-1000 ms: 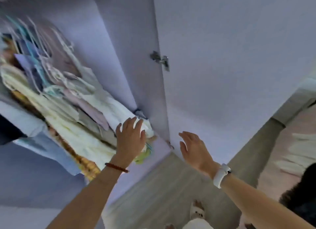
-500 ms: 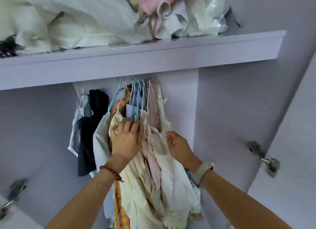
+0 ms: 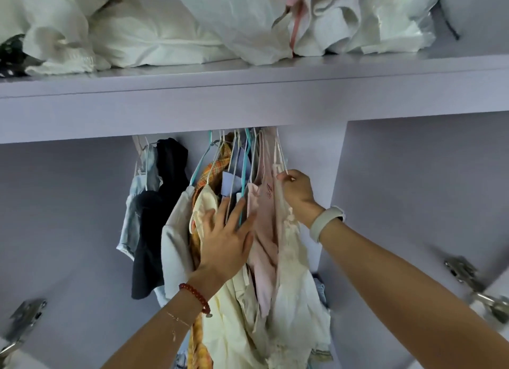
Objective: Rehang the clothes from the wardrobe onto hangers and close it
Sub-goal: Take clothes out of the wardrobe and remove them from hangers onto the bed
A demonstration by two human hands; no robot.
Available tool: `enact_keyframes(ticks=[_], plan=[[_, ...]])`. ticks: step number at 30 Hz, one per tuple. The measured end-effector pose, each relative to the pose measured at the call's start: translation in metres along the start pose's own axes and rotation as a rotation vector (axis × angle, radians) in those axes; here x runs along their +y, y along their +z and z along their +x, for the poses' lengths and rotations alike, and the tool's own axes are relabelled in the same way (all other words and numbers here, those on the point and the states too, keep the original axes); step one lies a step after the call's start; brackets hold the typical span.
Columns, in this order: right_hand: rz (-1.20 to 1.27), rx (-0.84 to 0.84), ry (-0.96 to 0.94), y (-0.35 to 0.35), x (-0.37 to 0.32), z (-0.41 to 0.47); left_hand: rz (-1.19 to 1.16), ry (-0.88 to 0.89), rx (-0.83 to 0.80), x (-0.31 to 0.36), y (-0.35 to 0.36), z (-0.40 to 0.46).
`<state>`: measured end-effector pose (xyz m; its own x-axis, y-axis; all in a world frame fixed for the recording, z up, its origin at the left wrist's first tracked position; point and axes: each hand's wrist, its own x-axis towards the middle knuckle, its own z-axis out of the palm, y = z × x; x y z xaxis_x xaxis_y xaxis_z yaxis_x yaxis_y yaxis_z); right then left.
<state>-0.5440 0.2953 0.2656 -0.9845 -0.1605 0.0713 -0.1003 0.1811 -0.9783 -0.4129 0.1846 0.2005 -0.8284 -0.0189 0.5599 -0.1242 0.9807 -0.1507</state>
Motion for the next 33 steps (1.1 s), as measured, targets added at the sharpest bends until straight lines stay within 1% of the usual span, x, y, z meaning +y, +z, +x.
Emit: enact_keyframes(ticks=[3,7,10,12,14,16,18,20,22,25,29,33], plan=[[-0.096,0.138,-0.068,-0.019,0.005,0.005,-0.038,-0.009,0.031,0.001,0.008,0.001],[-0.152,0.211,-0.183,-0.041,0.007,0.004,-0.071,-0.024,0.068,0.004,0.014,0.001],[-0.231,0.246,-0.282,-0.062,0.025,-0.018,-0.136,-0.05,0.116,0.012,0.007,0.001],[-0.26,0.254,-0.288,-0.077,0.045,-0.044,-0.251,-0.018,0.163,0.024,0.001,0.0],[-0.312,0.276,-0.292,-0.096,0.067,-0.074,-0.468,0.058,0.162,0.043,-0.004,0.001],[-0.422,0.323,-0.277,-0.12,0.089,-0.108,-0.733,0.087,0.081,0.066,-0.004,0.001],[-0.565,0.386,-0.285,-0.144,0.107,-0.148,-0.932,0.04,-0.053,0.089,0.004,-0.002],[-0.661,0.439,-0.279,-0.166,0.121,-0.191,-1.049,-0.002,-0.195,0.112,0.019,-0.009],[-0.729,0.521,-0.274,-0.186,0.129,-0.236,-1.113,-0.007,-0.365,0.138,0.034,-0.021],[-0.814,0.658,-0.255,-0.206,0.136,-0.301,-1.163,0.107,-0.548,0.181,0.052,-0.044],[-0.874,0.829,-0.122,-0.221,0.14,-0.381,-1.272,0.267,-0.762,0.237,0.062,-0.088],[-0.892,1.001,0.024,-0.228,0.135,-0.459,-1.355,0.478,-0.866,0.296,0.045,-0.133]])
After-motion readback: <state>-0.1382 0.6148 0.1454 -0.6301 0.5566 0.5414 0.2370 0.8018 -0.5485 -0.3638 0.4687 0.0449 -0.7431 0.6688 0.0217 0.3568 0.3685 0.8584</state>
